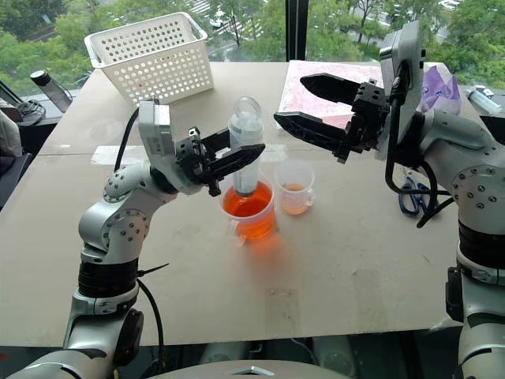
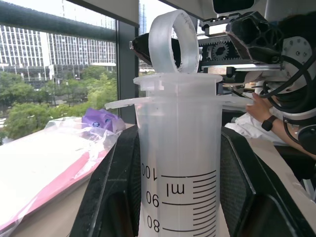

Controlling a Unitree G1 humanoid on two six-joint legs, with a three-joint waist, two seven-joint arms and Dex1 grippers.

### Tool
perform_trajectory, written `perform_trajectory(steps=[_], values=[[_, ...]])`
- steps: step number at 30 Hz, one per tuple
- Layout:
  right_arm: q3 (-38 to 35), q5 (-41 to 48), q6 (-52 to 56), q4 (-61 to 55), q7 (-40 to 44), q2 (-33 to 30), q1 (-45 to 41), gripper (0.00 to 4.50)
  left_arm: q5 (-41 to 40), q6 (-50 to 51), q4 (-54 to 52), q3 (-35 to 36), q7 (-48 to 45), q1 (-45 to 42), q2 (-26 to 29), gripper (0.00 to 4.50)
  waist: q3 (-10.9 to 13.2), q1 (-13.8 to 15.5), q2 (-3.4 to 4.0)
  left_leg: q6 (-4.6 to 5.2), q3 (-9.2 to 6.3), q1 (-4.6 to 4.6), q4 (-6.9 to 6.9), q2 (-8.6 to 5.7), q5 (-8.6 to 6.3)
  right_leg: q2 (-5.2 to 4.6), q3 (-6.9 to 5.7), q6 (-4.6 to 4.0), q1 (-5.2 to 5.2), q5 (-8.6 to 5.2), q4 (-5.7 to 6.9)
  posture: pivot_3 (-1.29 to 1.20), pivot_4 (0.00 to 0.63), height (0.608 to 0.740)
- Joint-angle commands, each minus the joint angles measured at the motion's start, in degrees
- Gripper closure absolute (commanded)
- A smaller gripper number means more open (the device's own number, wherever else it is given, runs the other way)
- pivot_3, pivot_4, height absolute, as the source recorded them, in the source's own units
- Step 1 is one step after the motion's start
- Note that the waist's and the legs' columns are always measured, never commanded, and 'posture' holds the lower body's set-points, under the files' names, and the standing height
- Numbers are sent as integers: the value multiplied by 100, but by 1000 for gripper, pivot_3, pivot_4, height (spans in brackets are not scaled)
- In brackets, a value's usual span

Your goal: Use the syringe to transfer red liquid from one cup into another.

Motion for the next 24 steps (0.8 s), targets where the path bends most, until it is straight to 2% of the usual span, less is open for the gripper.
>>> perform_trajectory(steps=[1,5,9,16,17,19,21,24], values=[[106,-222,-127,-251,-190,235,-73,0,395,-380,-407,-200,369,186,-142,3069,0,-2,0,0,-1,0,0,0,0,0,0,0,0,0,0,0,150,740],[165,-205,49,-328,-521,532,-112,0,749,-583,-561,-406,768,400,-337,3069,0,3,0,0,0,-3,0,0,0,0,0,0,-5,0,3,0,150,740],[274,-348,442,-290,-917,497,-212,0,1018,-780,-508,-479,1014,477,-449,3069,0,10,0,0,0,-2,0,0,0,-1,0,0,-5,0,7,0,150,740],[254,-337,886,-293,-1255,613,-408,0,1024,-865,-663,-507,1236,616,-583,3069,0,6,0,0,1,-2,0,0,0,-1,0,0,-8,0,10,0,150,740],[237,-320,928,-283,-1327,662,-439,542,1029,-875,-687,-533,1231,646,-579,3069,0,1,0,0,1,-2,0,0,0,-1,0,0,-8,0,10,0,150,740],[237,-326,1017,-275,-1432,724,-497,1286,1046,-897,-701,-550,1255,671,-572,3069,0,0,0,0,1,-2,0,0,0,-1,0,0,-8,0,11,0,150,740],[249,-371,1107,-252,-1563,790,-547,2385,1066,-925,-689,-557,1268,672,-554,3069,0,-1,0,0,1,-2,0,0,0,-1,0,0,-8,0,12,0,150,740],[272,-470,1217,-201,-1750,912,-634,3678,1072,-947,-672,-571,1285,667,-556,3069,0,-6,0,0,2,-2,0,0,0,0,1,0,-10,0,20,0,150,740]])
